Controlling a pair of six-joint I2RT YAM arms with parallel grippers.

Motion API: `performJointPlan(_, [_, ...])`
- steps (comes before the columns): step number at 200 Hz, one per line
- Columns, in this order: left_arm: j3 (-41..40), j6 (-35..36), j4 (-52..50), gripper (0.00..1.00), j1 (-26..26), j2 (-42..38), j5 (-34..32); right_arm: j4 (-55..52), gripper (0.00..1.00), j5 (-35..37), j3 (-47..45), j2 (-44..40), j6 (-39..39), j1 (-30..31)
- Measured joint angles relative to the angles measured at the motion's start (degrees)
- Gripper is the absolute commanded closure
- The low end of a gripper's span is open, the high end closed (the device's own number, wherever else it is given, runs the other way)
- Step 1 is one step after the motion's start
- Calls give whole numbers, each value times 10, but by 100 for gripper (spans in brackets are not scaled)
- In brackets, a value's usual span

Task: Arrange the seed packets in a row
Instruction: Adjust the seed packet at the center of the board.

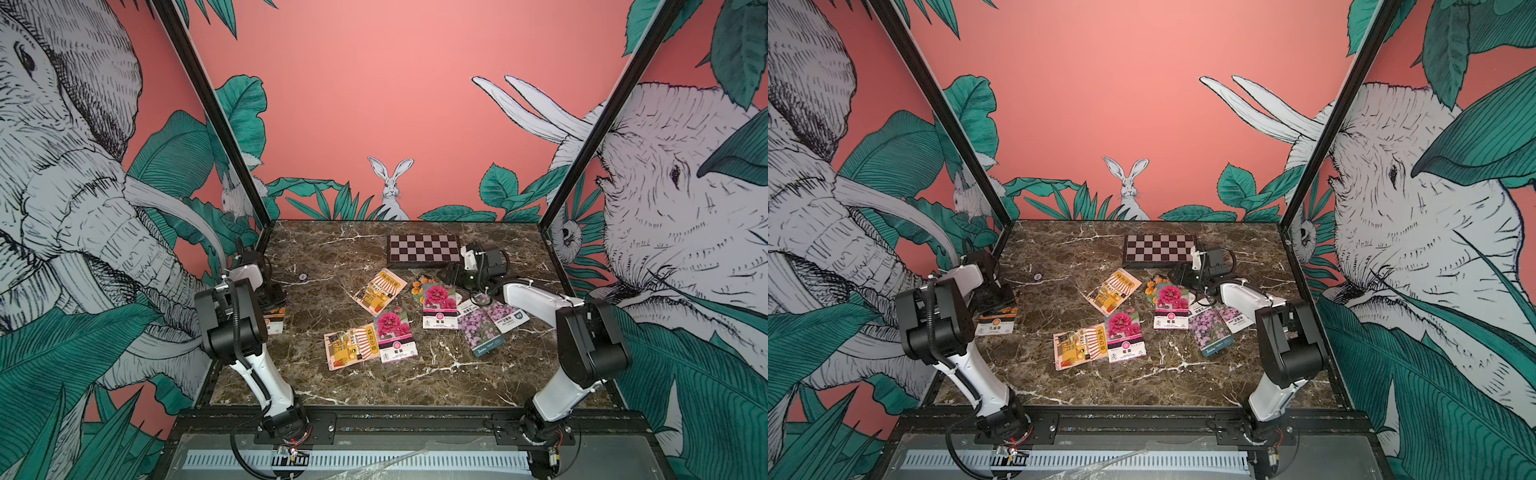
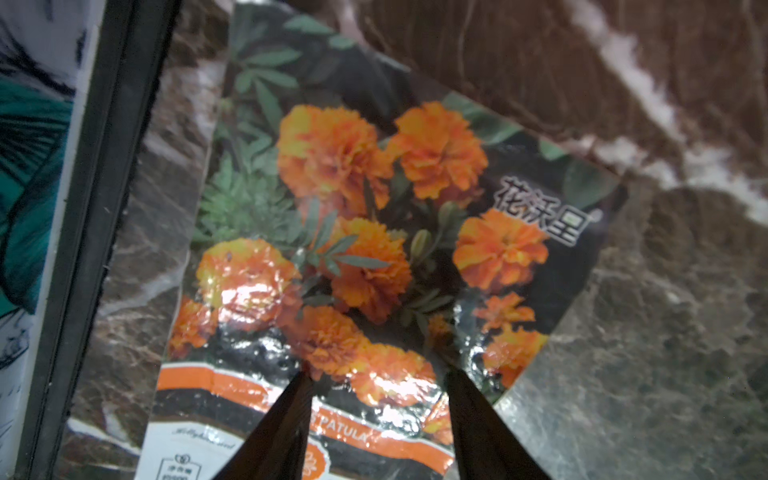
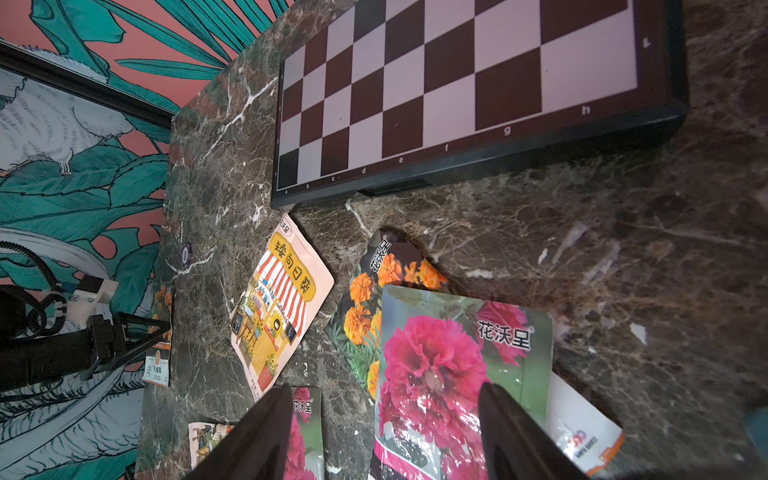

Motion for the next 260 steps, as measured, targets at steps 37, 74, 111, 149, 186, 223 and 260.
performJointPlan(37, [4,17,-1,42,1,2,0,0,28,4,0,0,2,0])
performJointPlan(74, [5,34,-9,34,-2,-4,6,-8,27,17,0,-1,2,0])
performJointPlan(111, [5,41,-25,22,-30,-45,16,-24,26,27,0,-8,2,0])
performJointPlan(149, [5,30,-29,16,-93,-109,51,-60,25,27,12,-16,-1,0])
performJointPlan(186, [4,-17,2,4,-181,-145,116,-113,26,24,48,-6,-15,2])
performJointPlan(223, [-32,-113,93,2,-294,-153,148,-168,29,50,104,35,-40,3])
performJointPlan(260, [-39,-207,176,14,-391,-117,196,-206,36,69,124,69,-64,-4])
